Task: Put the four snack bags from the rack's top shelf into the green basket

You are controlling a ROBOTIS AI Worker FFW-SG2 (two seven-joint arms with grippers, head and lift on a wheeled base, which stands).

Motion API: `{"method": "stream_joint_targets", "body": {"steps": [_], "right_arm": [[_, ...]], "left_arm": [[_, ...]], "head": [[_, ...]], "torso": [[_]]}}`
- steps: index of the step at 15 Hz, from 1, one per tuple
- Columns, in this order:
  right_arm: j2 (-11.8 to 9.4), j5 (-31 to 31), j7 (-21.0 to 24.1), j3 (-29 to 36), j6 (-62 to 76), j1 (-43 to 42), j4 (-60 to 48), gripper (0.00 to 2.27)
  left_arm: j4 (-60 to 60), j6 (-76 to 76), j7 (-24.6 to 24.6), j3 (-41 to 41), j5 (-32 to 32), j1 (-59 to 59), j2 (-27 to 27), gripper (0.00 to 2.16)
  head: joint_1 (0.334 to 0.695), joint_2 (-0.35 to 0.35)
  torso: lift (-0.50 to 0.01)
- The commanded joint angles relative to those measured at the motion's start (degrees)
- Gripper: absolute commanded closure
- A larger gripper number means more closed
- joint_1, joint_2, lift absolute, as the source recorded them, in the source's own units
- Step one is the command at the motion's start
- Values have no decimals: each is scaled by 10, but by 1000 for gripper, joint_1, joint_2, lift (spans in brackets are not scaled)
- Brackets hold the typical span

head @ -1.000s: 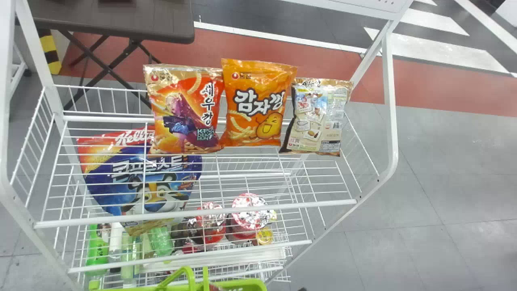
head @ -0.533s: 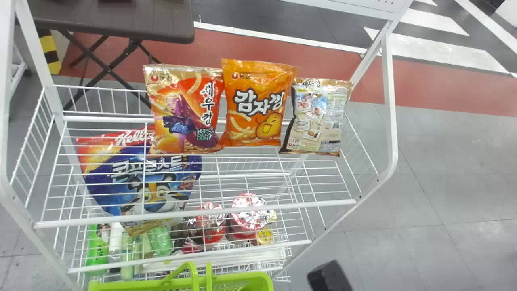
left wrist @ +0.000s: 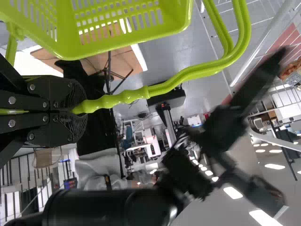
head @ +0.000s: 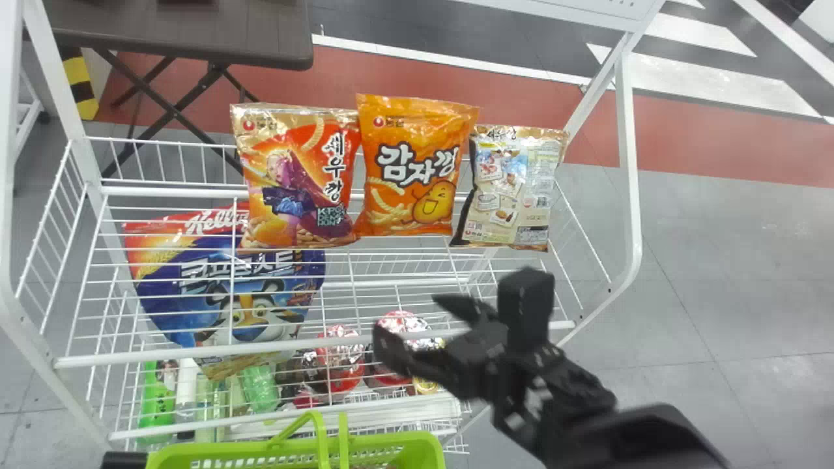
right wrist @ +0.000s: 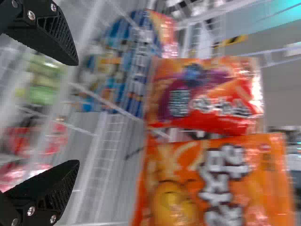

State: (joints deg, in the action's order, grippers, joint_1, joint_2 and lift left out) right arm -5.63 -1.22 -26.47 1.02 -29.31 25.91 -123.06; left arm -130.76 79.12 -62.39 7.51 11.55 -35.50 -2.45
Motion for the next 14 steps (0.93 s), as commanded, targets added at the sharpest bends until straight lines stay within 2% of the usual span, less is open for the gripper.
{"method": "stream_joint_targets", "body": {"steps": [1, 3, 6, 8, 9, 10, 11, 12, 14], "right_arm": [[9, 7, 36, -48, 183, -71, 114, 66], [12, 2, 68, -92, 206, -131, 182, 66], [46, -25, 97, -124, 232, -202, 265, 73], [54, -25, 97, -126, 227, -237, 312, 124], [54, -20, 94, -126, 220, -244, 320, 360], [54, -18, 92, -124, 195, -245, 320, 765], [53, -17, 84, -125, 148, -247, 318, 1666], [56, -12, 85, -124, 144, -240, 311, 2084], [55, -17, 77, -125, 153, -217, 278, 2138]], "left_arm": [[15, 3, 2, 3, 1, 17, -1, 2145], [20, 5, 2, 4, 5, 25, -3, 2145], [21, 10, 2, 4, 8, 31, -6, 2145], [21, 12, 1, 4, 9, 32, -8, 2145], [21, 12, 1, 6, 9, 33, -10, 2145], [21, 15, -2, 6, 11, 35, -12, 2145], [21, 17, -4, 6, 14, 35, -12, 2145], [20, 17, -5, 6, 14, 34, -12, 2145], [19, 17, -8, 6, 15, 31, -12, 2145]], "head": [[695, -350], [695, -344], [695, -241], [695, -173], [695, -160], [695, -151], [695, -145], [695, -143], [695, -143]], "torso": [[0], [0], [0], [0], [0], [0], [0], [0], [0]]}}
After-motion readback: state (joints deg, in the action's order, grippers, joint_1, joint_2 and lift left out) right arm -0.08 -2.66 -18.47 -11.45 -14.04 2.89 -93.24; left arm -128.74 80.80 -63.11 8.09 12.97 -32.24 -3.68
